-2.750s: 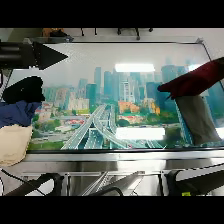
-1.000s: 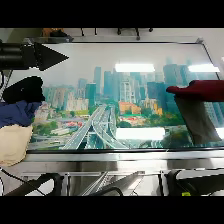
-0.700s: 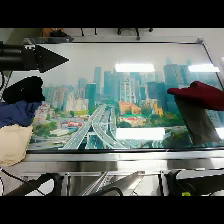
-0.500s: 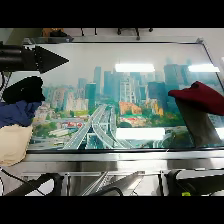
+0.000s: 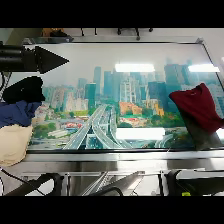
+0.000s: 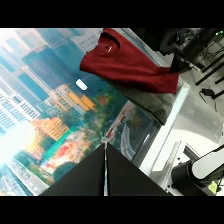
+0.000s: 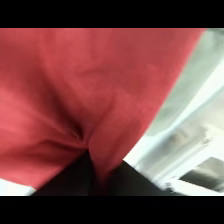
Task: Fold the shirts.
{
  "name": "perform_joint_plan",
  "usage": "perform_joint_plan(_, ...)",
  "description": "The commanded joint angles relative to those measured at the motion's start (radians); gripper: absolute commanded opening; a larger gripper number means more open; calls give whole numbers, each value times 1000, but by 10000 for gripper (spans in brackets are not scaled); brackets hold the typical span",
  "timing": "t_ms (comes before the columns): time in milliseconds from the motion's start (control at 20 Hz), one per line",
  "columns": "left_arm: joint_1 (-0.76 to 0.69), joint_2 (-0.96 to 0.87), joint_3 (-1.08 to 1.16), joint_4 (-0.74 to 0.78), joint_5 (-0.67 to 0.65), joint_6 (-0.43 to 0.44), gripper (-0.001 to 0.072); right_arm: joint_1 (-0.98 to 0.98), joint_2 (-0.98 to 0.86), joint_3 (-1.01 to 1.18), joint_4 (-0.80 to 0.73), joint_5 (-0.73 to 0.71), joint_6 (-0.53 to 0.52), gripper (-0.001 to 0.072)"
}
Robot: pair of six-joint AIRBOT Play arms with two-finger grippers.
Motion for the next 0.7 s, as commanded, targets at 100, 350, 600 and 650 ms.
perform_joint_plan(100,-1,0,0,0,-40,1,20,5,-27,-136,-63,-82,-169,693)
perform_joint_plan(350,-1,0,0,-1,-39,0,20,21,-26,97,-38,-78,-143,693)
perform_joint_plan(600,-1,0,0,0,-39,-8,20,79,-2,360,19,-79,-76,692)
perform_joint_plan(650,0,0,0,1,-41,-36,20,99,18,357,63,-84,-77,666)
